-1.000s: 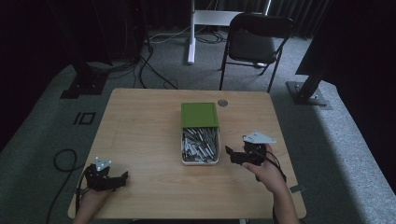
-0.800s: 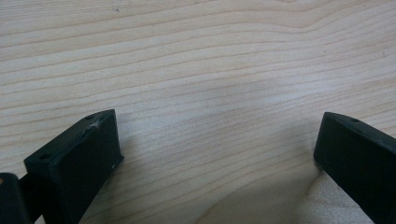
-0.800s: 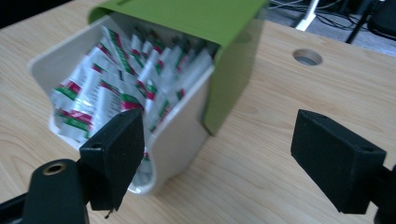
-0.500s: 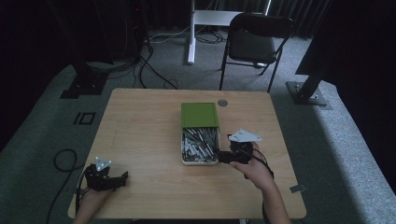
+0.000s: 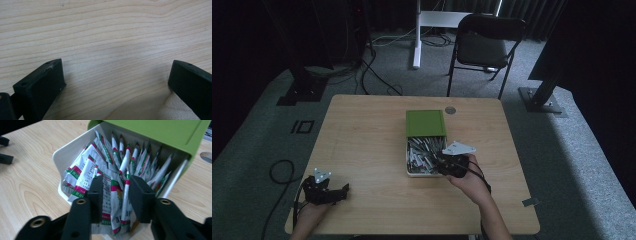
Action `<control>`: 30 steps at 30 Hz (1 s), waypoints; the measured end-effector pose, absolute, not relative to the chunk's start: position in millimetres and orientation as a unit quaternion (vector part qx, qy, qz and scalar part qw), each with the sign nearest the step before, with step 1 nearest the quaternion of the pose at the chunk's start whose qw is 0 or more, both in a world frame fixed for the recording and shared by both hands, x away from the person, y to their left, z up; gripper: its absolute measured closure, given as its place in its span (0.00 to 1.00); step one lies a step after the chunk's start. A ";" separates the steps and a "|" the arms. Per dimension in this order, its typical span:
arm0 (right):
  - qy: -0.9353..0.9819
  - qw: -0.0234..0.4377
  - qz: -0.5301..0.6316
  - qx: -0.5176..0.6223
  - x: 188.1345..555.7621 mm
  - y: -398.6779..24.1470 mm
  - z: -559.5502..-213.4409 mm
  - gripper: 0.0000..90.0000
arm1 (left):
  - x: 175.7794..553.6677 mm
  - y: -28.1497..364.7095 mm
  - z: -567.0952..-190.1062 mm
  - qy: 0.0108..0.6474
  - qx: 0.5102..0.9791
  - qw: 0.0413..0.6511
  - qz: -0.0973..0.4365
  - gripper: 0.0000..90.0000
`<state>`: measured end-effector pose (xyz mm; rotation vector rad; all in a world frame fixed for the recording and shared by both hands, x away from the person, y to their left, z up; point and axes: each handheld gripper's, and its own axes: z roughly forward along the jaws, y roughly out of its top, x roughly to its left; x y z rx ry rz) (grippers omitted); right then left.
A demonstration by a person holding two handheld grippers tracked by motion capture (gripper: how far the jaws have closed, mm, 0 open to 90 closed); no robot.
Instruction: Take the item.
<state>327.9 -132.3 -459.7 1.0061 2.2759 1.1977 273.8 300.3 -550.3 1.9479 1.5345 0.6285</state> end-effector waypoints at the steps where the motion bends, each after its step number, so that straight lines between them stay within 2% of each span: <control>1: 0.810 0.190 0.423 0.359 328.1 -130.6 -460.9 0.75 | 273.8 300.3 -550.3 0.575 0.729 0.288 0.235 0.01; 8: 0.819 0.197 0.404 0.356 328.9 -120.7 -470.9 0.82 | 273.8 300.3 -550.3 0.575 0.729 0.288 0.235 0.01; 26: 0.838 0.216 0.356 0.353 327.5 -112.1 -486.4 0.87 | 273.8 300.4 -550.3 0.574 0.729 0.287 0.235 0.01; 30: 0.839 0.216 0.344 0.362 328.9 -111.7 -488.8 0.92 | 273.8 300.4 -550.3 0.574 0.729 0.288 0.235 0.01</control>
